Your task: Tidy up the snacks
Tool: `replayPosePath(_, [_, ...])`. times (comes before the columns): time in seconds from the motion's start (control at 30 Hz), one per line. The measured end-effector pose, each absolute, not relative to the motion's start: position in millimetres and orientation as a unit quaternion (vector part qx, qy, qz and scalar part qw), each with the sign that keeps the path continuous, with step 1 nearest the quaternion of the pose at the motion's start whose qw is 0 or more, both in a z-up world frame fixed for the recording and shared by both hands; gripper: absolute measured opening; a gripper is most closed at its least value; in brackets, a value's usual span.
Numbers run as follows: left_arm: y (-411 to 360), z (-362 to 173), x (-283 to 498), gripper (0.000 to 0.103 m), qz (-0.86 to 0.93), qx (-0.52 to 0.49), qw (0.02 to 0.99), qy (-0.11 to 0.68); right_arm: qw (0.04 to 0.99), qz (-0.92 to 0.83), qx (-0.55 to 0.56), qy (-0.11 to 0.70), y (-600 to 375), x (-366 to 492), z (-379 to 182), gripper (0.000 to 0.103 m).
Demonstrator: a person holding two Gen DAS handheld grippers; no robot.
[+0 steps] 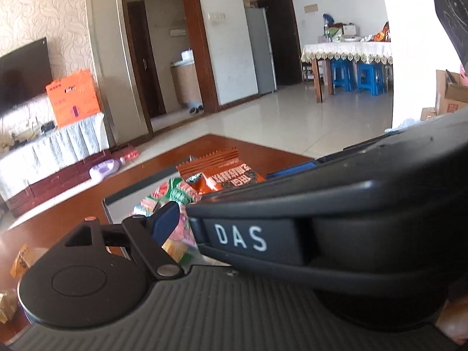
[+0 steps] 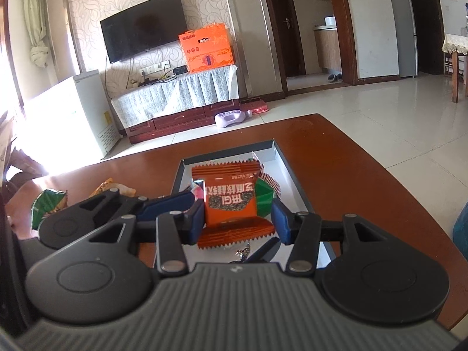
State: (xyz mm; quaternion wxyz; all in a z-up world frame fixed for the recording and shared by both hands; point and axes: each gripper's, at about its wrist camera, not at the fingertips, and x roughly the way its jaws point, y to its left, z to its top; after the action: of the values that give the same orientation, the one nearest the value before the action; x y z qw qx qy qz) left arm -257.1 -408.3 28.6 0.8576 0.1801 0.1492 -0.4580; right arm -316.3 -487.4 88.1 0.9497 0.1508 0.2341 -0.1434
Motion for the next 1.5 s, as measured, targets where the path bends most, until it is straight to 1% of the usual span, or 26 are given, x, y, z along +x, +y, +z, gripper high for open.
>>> replayPosePath(0.17, [-406.3, 28.2, -253.3, 0.085, -0.457, 0.188, 0.855, 0.158, 0.949, -0.145, 0.147, 0.24, -487.3, -314.6, 85.0, 0.052])
replayPosePath(0.4, [-384.6, 30.0, -254.7, 0.091, -0.461, 0.206, 0.85, 0.15, 0.945, -0.14, 0.151, 0.253, -486.6, -305.9, 80.2, 0.052])
replayPosePath(0.6, [-366.8, 30.7, -250.6, 0.092, -0.453, 0.212, 0.853, 0.151, 0.942, -0.141, 0.147, 0.266, -479.0, -296.1, 77.1, 0.053])
replayPosePath(1.0, [-367.1, 36.4, -253.4, 0.093, -0.453, 0.218, 0.851, 0.151, 0.938, -0.154, 0.141, 0.276, -478.0, -292.9, 71.2, 0.053])
replayPosePath(1.03, [-366.4, 36.0, -252.9, 0.093, -0.451, 0.219, 0.852, 0.15, 0.939, -0.156, 0.14, 0.272, -477.2, -291.5, 72.8, 0.058])
replayPosePath(1.07, [-365.4, 35.9, -252.3, 0.093, -0.452, 0.219, 0.852, 0.151, 0.94, -0.158, 0.14, 0.268, -476.5, -292.5, 74.7, 0.068])
replayPosePath(1.1, [-364.2, 35.9, -251.6, 0.093, -0.452, 0.217, 0.852, 0.152, 0.941, -0.163, 0.14, 0.263, -475.6, -293.1, 76.2, 0.074])
replayPosePath(1.13, [-363.1, 35.8, -250.9, 0.093, -0.45, 0.217, 0.852, 0.153, 0.941, -0.168, 0.139, 0.257, -474.6, -294.1, 77.8, 0.084])
replayPosePath(1.3, [-362.8, 36.4, -248.5, 0.094, -0.444, 0.218, 0.856, 0.152, 0.946, -0.194, 0.145, 0.214, -470.8, -300.2, 88.8, 0.087])
replayPosePath(1.33, [-362.9, 36.9, -248.0, 0.094, -0.445, 0.217, 0.855, 0.153, 0.944, -0.216, 0.142, 0.203, -469.6, -300.6, 90.9, 0.092])
replayPosePath(1.37, [-362.1, 37.3, -247.1, 0.094, -0.444, 0.215, 0.856, 0.153, 0.94, -0.241, 0.139, 0.199, -468.0, -300.8, 92.7, 0.095])
replayPosePath(1.4, [-361.4, 37.5, -246.6, 0.094, -0.442, 0.214, 0.857, 0.153, 0.935, -0.259, 0.138, 0.198, -467.2, -300.9, 94.7, 0.095])
replayPosePath(1.47, [-360.4, 38.2, -245.3, 0.094, -0.441, 0.213, 0.859, 0.153, 0.945, -0.235, 0.136, 0.185, -468.3, -305.9, 102.3, 0.094])
replayPosePath(1.5, [-359.1, 37.8, -244.7, 0.094, -0.44, 0.212, 0.859, 0.153, 0.954, -0.226, 0.129, 0.148, -465.7, -315.0, 110.0, 0.094])
